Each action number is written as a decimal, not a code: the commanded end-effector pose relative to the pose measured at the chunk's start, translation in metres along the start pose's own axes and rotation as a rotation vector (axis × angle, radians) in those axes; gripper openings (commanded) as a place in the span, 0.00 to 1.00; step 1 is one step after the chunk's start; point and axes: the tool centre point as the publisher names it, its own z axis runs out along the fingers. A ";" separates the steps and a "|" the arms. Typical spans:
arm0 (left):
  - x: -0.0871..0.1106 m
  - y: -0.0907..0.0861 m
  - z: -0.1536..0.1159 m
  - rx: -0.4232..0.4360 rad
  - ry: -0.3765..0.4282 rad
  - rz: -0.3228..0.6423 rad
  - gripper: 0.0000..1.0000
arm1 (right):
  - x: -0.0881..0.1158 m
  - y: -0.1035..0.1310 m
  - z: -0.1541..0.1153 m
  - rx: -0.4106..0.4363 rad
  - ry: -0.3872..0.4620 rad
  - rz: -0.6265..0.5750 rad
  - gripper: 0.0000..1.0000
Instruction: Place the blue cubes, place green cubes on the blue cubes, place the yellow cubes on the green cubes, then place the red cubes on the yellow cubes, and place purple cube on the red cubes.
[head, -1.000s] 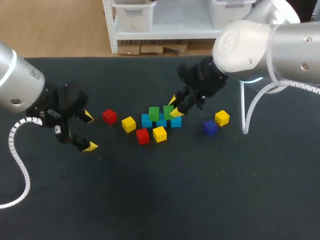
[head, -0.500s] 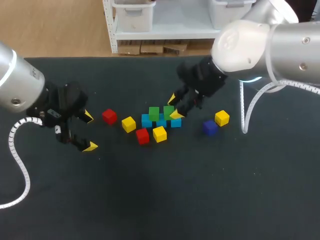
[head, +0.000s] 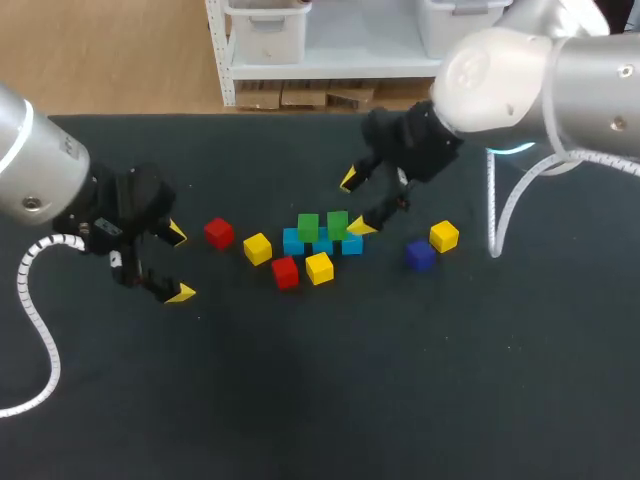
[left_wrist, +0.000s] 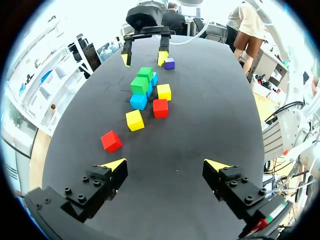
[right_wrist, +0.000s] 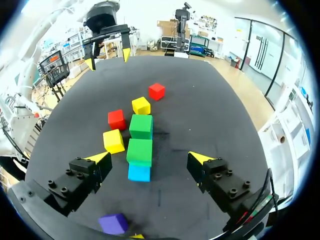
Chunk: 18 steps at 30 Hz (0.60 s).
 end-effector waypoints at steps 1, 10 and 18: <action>0.002 0.000 0.000 0.000 -0.007 0.003 1.00 | 0.006 0.010 -0.024 0.015 -0.006 -0.007 1.00; 0.002 0.000 0.000 0.000 -0.007 0.003 1.00 | 0.022 0.018 -0.061 0.034 0.005 -0.051 1.00; 0.002 0.000 0.000 0.000 -0.007 0.003 1.00 | 0.041 0.035 -0.078 -0.005 0.022 -0.123 1.00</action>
